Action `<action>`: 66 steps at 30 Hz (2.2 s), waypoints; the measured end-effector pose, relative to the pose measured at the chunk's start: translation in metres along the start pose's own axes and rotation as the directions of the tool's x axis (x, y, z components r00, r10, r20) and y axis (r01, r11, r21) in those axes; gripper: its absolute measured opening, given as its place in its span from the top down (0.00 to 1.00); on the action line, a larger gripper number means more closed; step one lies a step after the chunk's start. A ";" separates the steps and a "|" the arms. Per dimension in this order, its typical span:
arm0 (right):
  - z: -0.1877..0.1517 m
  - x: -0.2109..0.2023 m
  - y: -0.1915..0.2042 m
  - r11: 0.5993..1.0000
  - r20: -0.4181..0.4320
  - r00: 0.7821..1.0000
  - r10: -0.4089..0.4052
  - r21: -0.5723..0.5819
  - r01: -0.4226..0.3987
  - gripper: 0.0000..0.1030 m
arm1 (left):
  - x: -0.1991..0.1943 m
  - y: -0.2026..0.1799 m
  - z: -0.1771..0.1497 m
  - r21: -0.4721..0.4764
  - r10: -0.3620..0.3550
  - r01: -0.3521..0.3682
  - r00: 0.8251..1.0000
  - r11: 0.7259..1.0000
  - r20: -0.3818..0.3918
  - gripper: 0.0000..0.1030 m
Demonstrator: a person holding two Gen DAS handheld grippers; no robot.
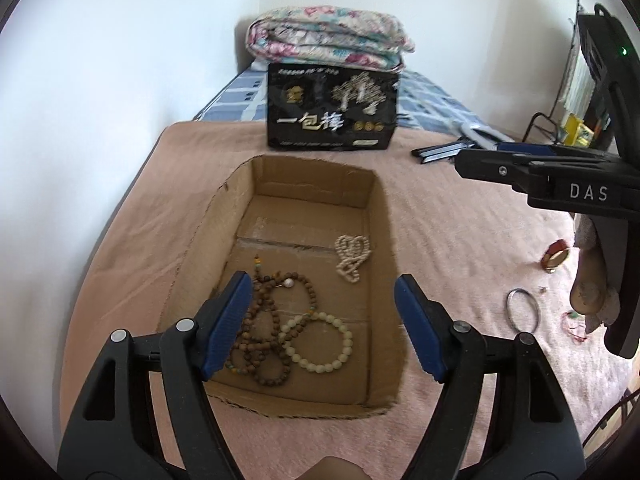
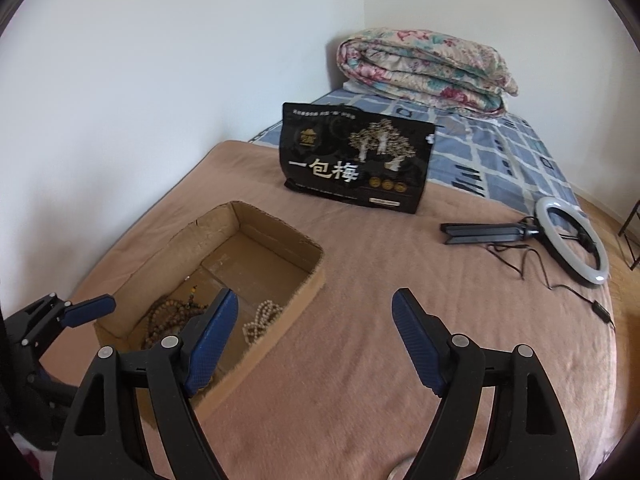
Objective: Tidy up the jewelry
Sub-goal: 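Move both open tools back toward the bangle, watch and jade pendant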
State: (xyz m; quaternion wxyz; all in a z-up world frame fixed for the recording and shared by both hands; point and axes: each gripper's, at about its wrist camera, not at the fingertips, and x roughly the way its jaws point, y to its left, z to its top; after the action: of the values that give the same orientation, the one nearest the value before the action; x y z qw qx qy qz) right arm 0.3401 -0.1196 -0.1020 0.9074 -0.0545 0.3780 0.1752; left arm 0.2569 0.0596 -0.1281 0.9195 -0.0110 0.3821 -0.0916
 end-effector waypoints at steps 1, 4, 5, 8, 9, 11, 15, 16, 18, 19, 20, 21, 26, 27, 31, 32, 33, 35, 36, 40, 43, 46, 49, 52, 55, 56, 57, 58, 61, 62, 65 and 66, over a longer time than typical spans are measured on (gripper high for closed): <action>-0.001 -0.004 -0.002 1.000 0.003 1.000 -0.004 0.003 0.004 0.23 | -0.002 -0.003 0.000 0.001 -0.007 0.007 1.000 1.000 0.010 0.26; -0.008 -0.024 -0.015 1.000 0.018 0.999 -0.026 0.008 0.026 0.23 | -0.011 -0.013 0.000 0.006 -0.023 0.023 0.999 1.000 0.025 0.26; -0.009 -0.029 -0.019 0.999 0.022 0.999 -0.033 0.007 0.033 0.23 | -0.013 -0.017 -0.001 0.008 -0.035 0.035 0.999 0.999 0.022 0.26; -0.018 -0.049 -0.036 0.998 0.039 0.998 -0.055 0.012 0.054 0.22 | -0.015 -0.031 -0.002 0.021 -0.059 0.059 0.998 0.998 0.012 0.26; -0.022 -0.055 -0.042 0.998 0.043 0.997 -0.060 0.018 0.059 0.22 | -0.015 -0.035 -0.003 0.026 -0.067 0.067 0.998 0.997 0.009 0.26; -0.030 -0.067 -0.055 0.997 0.045 0.997 -0.068 0.031 0.067 0.22 | -0.016 -0.046 -0.005 0.043 -0.087 0.086 0.996 0.995 0.003 0.26; -0.051 -0.092 -0.086 0.992 0.047 0.993 -0.109 0.074 0.105 0.22 | -0.013 -0.068 -0.010 0.062 -0.134 0.135 0.991 0.989 -0.016 0.26; -0.055 -0.097 -0.093 0.990 0.048 0.992 -0.118 0.086 0.113 0.22 | -0.012 -0.074 -0.012 0.066 -0.151 0.153 0.988 0.986 -0.025 0.26; -0.068 -0.109 -0.111 0.984 0.043 0.989 -0.142 0.113 0.137 0.22 | -0.009 -0.086 -0.014 0.075 -0.184 0.187 0.982 0.979 -0.045 0.25; -0.073 -0.114 -0.117 0.982 0.042 0.987 -0.153 0.122 0.147 0.22 | -0.007 -0.095 -0.016 0.084 -0.196 0.201 0.979 0.976 -0.055 0.25; -0.080 -0.120 -0.125 0.978 0.041 0.985 -0.169 0.134 0.162 0.22 | -0.006 -0.101 -0.017 0.091 -0.204 0.209 0.977 0.974 -0.061 0.25; -0.086 -0.125 -0.132 0.974 0.040 0.983 -0.182 0.145 0.174 0.22 | -0.004 -0.109 -0.019 0.100 -0.214 0.220 0.975 0.970 -0.068 0.25; -0.120 -0.146 -0.164 0.955 0.019 0.972 -0.234 0.194 0.226 0.21 | 0.007 -0.137 -0.025 0.119 -0.251 0.263 0.962 0.957 -0.110 0.24; -0.126 -0.148 -0.168 0.952 0.013 0.971 -0.239 0.202 0.232 0.21 | 0.010 -0.141 -0.026 0.121 -0.254 0.267 0.960 0.956 -0.117 0.23; -0.152 -0.149 -0.186 0.942 -0.027 0.969 -0.246 0.227 0.246 0.22 | 0.023 -0.162 -0.030 0.120 -0.280 0.298 0.948 0.947 -0.151 0.21; -0.158 -0.147 -0.189 0.940 -0.039 0.968 -0.247 0.232 0.250 0.21 | 0.026 -0.166 -0.031 0.118 -0.287 0.307 0.945 0.944 -0.159 0.21; -0.164 -0.146 -0.192 0.938 -0.049 0.967 -0.249 0.235 0.254 0.22 | 0.030 -0.172 -0.032 0.118 -0.294 0.315 0.941 0.942 -0.168 0.21; -0.176 -0.143 -0.196 0.935 -0.068 0.966 -0.248 0.242 0.257 0.21 | 0.035 -0.179 -0.033 0.124 -0.300 0.324 0.937 0.938 -0.178 0.21; -0.182 -0.140 -0.198 0.935 -0.076 0.967 -0.245 0.247 0.256 0.21 | 0.038 -0.183 -0.034 0.129 -0.302 0.327 0.936 0.936 -0.182 0.21; -0.200 -0.128 -0.203 0.937 -0.110 0.969 -0.224 0.248 0.244 0.21 | 0.052 -0.202 -0.039 0.159 -0.302 0.339 0.929 0.927 -0.214 0.21; -0.213 -0.118 -0.203 0.939 -0.134 0.966 -0.223 0.235 0.250 0.22 | 0.060 -0.213 -0.044 0.174 -0.305 0.349 0.922 0.921 -0.236 0.21; -0.223 -0.112 -0.205 0.940 -0.149 0.965 -0.216 0.234 0.247 0.22 | 0.070 -0.223 -0.050 0.184 -0.296 0.348 0.919 0.919 -0.259 0.21; -0.229 -0.105 -0.206 0.942 -0.162 0.966 -0.203 0.236 0.238 0.22 | 0.079 -0.234 -0.055 0.204 -0.268 0.329 0.923 0.922 -0.277 0.21; -0.231 -0.100 -0.206 0.944 -0.167 0.967 -0.192 0.238 0.228 0.22 | 0.088 -0.244 -0.060 0.242 -0.225 0.299 0.930 0.923 -0.289 0.21; -0.234 -0.096 -0.206 0.947 -0.173 0.968 -0.182 0.236 0.220 0.22 | 0.095 -0.251 -0.064 0.271 -0.193 0.275 0.936 0.922 -0.295 0.21; -0.235 -0.094 -0.205 0.947 -0.175 0.968 -0.179 0.235 0.218 0.22 | 0.098 -0.253 -0.065 0.277 -0.179 0.264 0.937 0.924 -0.299 0.21; -0.234 -0.092 -0.204 0.948 -0.176 0.968 -0.177 0.233 0.215 0.22 | 0.101 -0.254 -0.065 0.277 -0.167 0.253 0.940 0.927 -0.299 0.21; -0.236 -0.091 -0.203 0.950 -0.178 0.969 -0.172 0.231 0.211 0.22 | 0.104 -0.254 -0.065 0.275 -0.163 0.249 0.940 0.929 -0.300 0.21; -0.236 -0.087 -0.202 0.952 -0.181 0.969 -0.166 0.225 0.205 0.22 | 0.112 -0.254 -0.066 0.273 -0.136 0.224 0.942 0.936 -0.306 0.21; -0.236 -0.085 -0.201 0.953 -0.183 0.969 -0.165 0.223 0.204 0.22 | 0.113 -0.254 -0.066 0.273 -0.126 0.215 0.943 0.938 -0.308 0.21; -0.235 -0.080 -0.200 0.956 -0.187 0.970 -0.155 0.220 0.195 0.22 | 0.118 -0.253 -0.066 0.272 -0.103 0.191 0.946 0.943 -0.306 0.21; -0.235 -0.079 -0.200 0.957 -0.188 0.971 -0.151 0.219 0.191 0.22 | 0.119 -0.253 -0.066 0.272 -0.099 0.185 0.948 0.944 -0.303 0.21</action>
State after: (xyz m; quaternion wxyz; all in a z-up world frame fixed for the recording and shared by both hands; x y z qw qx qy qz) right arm 0.2038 -0.3819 -0.2193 0.8839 0.0060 0.4655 0.0446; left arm 0.2524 -0.2067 -0.2355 0.8367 0.1126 0.4909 -0.2151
